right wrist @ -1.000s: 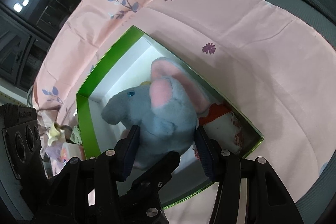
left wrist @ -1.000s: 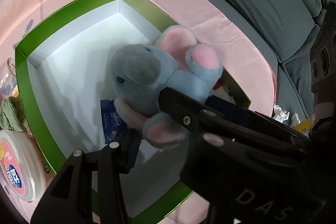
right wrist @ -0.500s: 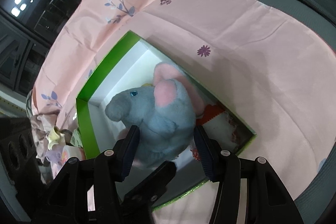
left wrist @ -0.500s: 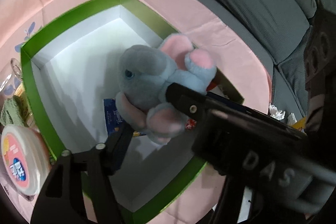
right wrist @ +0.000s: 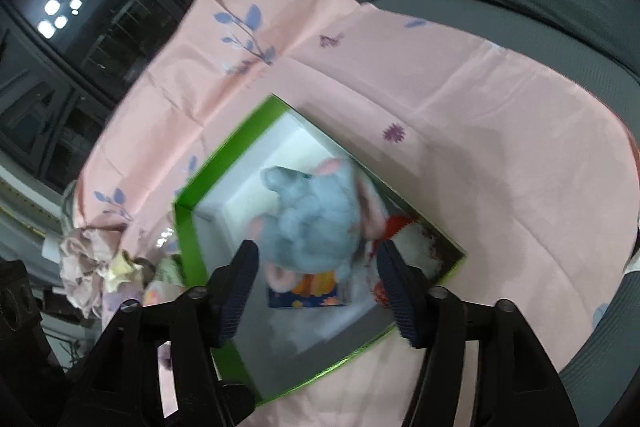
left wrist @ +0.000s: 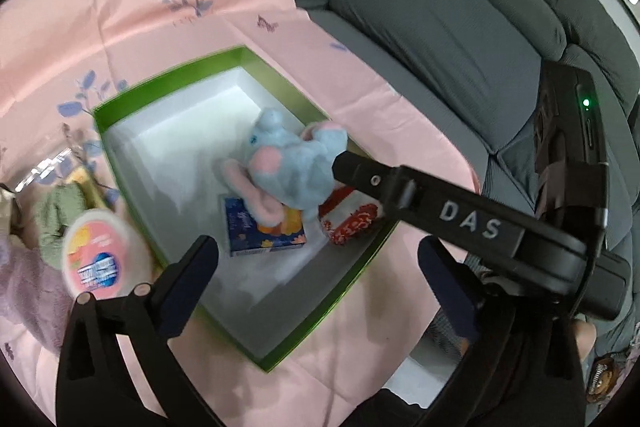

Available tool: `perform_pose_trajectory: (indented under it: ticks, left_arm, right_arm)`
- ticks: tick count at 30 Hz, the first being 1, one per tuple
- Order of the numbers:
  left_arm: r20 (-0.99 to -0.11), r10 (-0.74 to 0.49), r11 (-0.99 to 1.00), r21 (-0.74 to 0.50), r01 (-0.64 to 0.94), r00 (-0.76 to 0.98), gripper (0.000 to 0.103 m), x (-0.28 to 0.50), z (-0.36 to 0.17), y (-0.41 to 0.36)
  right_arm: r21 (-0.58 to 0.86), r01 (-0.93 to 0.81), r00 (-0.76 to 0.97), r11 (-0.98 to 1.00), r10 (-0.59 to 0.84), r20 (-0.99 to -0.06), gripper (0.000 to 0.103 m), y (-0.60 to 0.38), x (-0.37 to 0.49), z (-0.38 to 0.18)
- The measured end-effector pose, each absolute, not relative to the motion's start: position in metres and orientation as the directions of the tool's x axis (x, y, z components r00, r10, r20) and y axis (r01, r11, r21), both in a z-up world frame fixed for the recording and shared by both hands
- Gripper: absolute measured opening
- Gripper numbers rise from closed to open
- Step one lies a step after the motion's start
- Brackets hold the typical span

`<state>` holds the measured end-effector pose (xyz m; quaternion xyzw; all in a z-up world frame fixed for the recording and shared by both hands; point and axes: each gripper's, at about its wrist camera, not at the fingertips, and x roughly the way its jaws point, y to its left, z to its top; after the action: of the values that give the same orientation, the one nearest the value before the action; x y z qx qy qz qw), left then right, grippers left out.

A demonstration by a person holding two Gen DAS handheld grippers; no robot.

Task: Organize soft objects
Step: 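Lower the elephant into the green box and open the right gripper, then move the right gripper back to the cream knit towel on the sheet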

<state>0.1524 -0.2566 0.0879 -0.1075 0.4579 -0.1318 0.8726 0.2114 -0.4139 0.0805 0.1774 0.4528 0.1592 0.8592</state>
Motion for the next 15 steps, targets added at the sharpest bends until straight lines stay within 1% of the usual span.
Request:
perform_pose_trajectory:
  ticks: [1,3,6,9,15]
  left_arm:
    - [-0.764,-0.325,0.943,-0.306,0.130,0.557,0.101,0.148,0.092,-0.255]
    - [-0.755,-0.318,0.945,-0.303,0.124,0.574,0.101,0.141,0.099,-0.249]
    - [-0.720,-0.346,0.932,-0.336,0.133,0.602,0.102,0.122,0.111,-0.237]
    - [-0.694,-0.345,0.930,-0.344,0.129,0.632,0.102,0.105,0.123,-0.227]
    - [-0.660,-0.297,0.930,-0.364,0.052,0.690,0.102,0.069,0.137,-0.187]
  right_arm:
    - [0.451,-0.125,0.548,0.884,0.441,-0.711,0.069,-0.413,0.209,0.084]
    - [0.447,-0.143,0.562,0.883,0.445,-0.697,0.078,-0.410,0.205,0.089]
    - [0.427,-0.162,0.580,0.889,0.436,-0.688,0.085,-0.405,0.200,0.096]
    - [0.412,-0.172,0.586,0.895,0.429,-0.688,0.085,-0.400,0.196,0.101]
    - [0.390,-0.196,0.594,0.900,0.425,-0.683,0.085,-0.392,0.188,0.107]
